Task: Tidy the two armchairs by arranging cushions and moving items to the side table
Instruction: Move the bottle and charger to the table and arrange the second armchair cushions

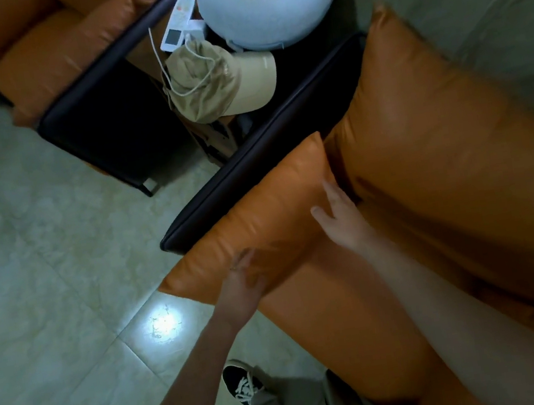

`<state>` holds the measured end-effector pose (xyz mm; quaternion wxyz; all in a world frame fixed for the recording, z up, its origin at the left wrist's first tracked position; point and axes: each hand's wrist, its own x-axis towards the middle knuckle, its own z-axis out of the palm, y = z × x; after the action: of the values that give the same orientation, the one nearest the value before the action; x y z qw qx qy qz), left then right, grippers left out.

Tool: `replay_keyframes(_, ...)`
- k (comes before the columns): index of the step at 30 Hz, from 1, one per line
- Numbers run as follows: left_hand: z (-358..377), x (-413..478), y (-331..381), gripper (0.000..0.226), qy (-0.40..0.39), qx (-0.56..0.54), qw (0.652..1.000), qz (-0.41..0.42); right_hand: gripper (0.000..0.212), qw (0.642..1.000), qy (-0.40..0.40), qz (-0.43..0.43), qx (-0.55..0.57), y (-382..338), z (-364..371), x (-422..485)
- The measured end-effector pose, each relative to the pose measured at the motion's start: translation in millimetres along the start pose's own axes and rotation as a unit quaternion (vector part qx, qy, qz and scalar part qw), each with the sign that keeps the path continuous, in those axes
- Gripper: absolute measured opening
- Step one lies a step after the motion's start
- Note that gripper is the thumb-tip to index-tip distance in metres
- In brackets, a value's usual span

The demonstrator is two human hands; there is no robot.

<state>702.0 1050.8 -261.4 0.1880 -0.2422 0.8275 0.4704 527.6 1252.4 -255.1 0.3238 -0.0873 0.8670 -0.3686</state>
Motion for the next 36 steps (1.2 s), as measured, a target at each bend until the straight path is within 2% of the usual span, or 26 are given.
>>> replay_keyframes(8,-19.9,-15.9,22.2,0.056,-0.017,-0.060,0.997,-0.042,0.067,0.994,0.041,0.040,0.097,-7.1,-2.0,-57.7)
replay_keyframes(11,-21.6,-18.7,38.2,0.060,-0.045,-0.017,0.998,-0.047,0.066,0.991,0.070,0.056,0.098,-1.5,-12.5,-84.3)
replay_keyframes(16,-8.8,8.1,98.8,0.064,-0.076,0.094,0.990,0.066,0.068,0.976,0.178,0.093,0.088,27.0,-52.8,-106.2)
replay_keyframes(18,13.8,32.5,137.6,0.067,-0.091,0.129,0.978,0.134,0.067,0.966,0.235,0.096,0.042,45.3,-78.5,-103.7)
replay_keyframes(21,65.0,80.5,208.1,0.067,-0.093,0.172,0.940,0.280,0.064,0.941,0.323,0.068,-0.080,72.5,-127.1,-81.1)
replay_keyframes(24,130.9,125.3,277.7,0.063,-0.124,0.265,0.863,0.412,0.062,0.917,0.343,0.044,-0.196,103.7,-178.1,-52.4)
replay_keyframes(26,170.6,154.2,307.2,0.061,-0.127,0.374,0.800,0.451,0.063,0.911,0.321,0.060,-0.253,132.0,-204.2,-40.1)
replay_keyframes(29,196.2,194.6,315.0,0.066,-0.080,0.476,0.747,0.456,0.064,0.882,0.315,0.054,-0.345,177.6,-227.3,-40.6)
replay_keyframes(32,189.6,225.7,305.8,0.068,-0.018,0.481,0.728,0.488,0.064,0.861,0.356,0.082,-0.355,221.0,-247.7,-58.2)
replay_keyframes(36,162.4,257.1,308.8,0.064,0.014,0.477,0.744,0.467,0.063,0.841,0.388,0.161,-0.342,261.3,-264.9,-92.4)
